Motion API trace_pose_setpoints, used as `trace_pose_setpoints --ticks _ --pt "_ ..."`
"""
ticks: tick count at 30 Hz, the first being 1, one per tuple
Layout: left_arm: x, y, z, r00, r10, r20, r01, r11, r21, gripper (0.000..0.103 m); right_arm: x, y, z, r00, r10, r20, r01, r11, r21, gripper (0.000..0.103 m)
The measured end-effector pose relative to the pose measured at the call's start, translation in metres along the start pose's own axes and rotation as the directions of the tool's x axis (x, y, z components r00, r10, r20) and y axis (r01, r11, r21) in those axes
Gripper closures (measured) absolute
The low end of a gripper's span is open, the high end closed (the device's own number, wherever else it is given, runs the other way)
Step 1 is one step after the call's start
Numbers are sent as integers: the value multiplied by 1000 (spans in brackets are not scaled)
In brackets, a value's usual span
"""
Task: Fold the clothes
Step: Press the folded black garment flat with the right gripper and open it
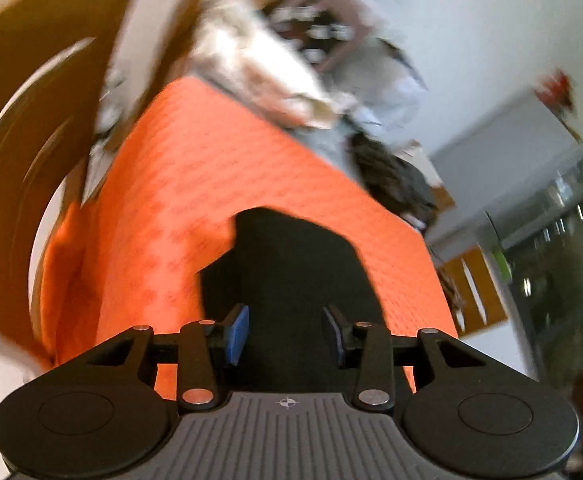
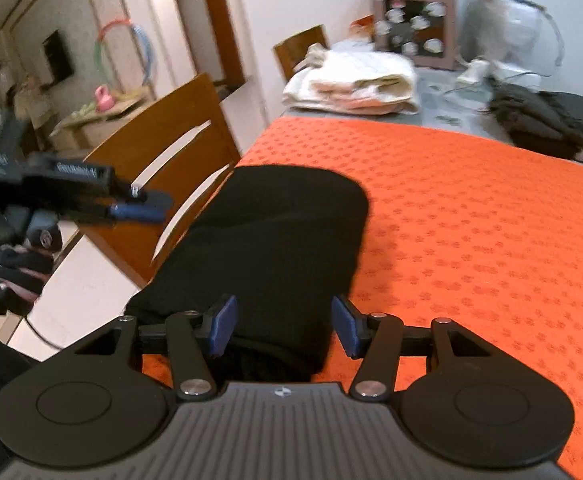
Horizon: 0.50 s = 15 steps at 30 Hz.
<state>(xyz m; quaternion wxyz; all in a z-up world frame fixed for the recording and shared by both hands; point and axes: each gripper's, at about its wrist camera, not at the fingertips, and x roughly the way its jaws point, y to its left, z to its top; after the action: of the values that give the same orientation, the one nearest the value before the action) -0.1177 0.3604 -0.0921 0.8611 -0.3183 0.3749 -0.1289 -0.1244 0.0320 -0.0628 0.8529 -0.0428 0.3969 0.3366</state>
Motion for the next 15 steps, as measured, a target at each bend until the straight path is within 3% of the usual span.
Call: trace_pose_setpoints --ticks 5,7,9,11,15 --pt "11 -31 -16 993 -58 -105 74 984 159 61 23 6 0 999 21 -26 -21 1000 -4 56" --pt "19 -34 -26 986 -54 -157 79 984 159 61 36 4 -9 998 30 -53 -30 1000 3 57" --pt "27 -33 -36 985 -1 -172 34 982 187 61 48 3 -17 996 39 -80 -38 999 10 57" --pt "33 -28 -42 982 50 -182 -11 977 212 71 55 1 -25 995 51 -82 -49 999 17 57" --pt "30 -26 -38 984 61 -169 -24 977 211 73 50 -1 -23 996 69 -62 -68 998 17 57"
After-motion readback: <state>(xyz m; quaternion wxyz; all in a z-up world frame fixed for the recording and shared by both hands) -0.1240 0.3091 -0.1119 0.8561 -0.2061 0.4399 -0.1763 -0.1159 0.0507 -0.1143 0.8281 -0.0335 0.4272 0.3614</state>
